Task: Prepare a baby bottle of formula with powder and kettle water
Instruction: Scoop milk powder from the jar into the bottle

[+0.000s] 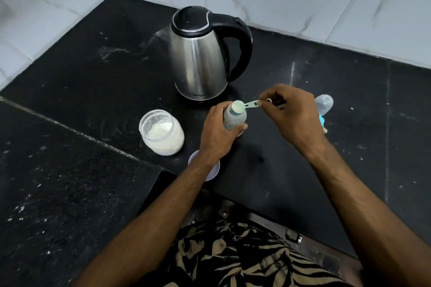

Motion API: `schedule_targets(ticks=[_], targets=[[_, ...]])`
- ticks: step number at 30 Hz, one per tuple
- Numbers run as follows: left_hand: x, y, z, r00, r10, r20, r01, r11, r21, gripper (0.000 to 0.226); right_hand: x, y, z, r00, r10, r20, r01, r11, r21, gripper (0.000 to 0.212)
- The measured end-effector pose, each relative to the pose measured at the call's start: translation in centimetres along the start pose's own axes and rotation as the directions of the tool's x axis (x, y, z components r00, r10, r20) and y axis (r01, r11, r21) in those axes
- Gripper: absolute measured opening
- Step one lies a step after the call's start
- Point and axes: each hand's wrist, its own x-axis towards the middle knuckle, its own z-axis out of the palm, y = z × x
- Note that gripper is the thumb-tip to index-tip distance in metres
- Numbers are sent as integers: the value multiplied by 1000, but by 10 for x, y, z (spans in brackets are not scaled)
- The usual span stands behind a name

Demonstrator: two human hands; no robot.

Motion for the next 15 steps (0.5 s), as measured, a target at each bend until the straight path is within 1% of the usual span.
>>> schedule_targets(ticks=[3, 6, 8, 10, 15], targets=[[1, 0, -1, 1000, -14, 9, 14, 1000, -9, 58, -3, -10, 2, 986, -157, 48, 163, 973, -160, 5], [1, 1, -1, 1000, -23, 14, 24, 1000, -16, 58, -7, -18, 5, 965, -227, 133, 254, 934, -250, 9], [1, 1, -2, 1000, -24, 19, 24, 1000, -19, 58, -9, -21, 9, 953, -228, 200, 281, 912, -297, 15], [0, 1, -2, 999, -28, 24, 29, 999, -20, 58, -10, -22, 12, 948, -213, 235, 279, 913, -298, 18], [0, 1, -3, 999, -22, 30, 22, 1000, -19, 59, -11, -21, 13, 956, -226, 189, 272, 923, -273, 17]])
